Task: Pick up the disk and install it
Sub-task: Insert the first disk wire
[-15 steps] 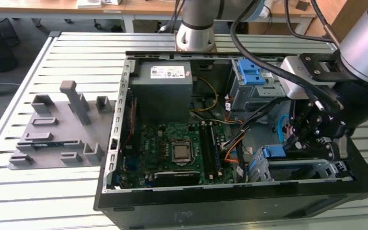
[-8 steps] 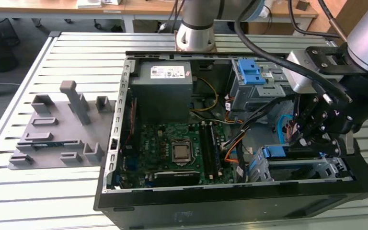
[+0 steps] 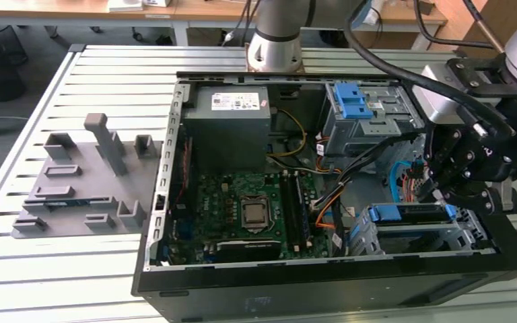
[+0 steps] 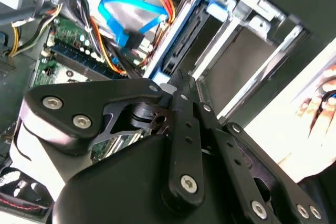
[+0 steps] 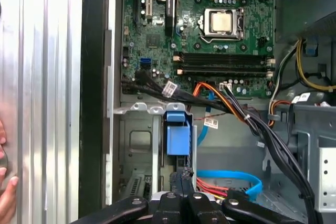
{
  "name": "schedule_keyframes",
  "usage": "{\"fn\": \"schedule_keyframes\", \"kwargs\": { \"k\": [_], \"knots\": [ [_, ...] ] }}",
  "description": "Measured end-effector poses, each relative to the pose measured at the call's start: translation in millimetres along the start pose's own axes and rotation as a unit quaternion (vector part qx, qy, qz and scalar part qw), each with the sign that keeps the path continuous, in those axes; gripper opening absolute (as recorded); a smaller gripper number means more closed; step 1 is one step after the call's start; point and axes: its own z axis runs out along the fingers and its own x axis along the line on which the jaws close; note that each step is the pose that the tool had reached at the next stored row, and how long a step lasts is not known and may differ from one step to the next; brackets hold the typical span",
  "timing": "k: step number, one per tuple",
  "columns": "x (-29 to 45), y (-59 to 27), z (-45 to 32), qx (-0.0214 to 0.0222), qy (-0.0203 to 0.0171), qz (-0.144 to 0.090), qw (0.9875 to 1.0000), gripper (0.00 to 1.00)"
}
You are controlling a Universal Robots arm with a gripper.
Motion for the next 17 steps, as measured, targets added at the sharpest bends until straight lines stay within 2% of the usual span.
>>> {"fn": "schedule_keyframes", "kwargs": {
  "k": [11, 17],
  "knots": [
    [-4.6, -26.1, -0.3, 0.0, 0.0, 0.0, 1.0, 0.12],
    [-9.8, -32.8, -0.1, 0.0, -0.0001, 0.0, 1.0, 0.12]
  ]
}}
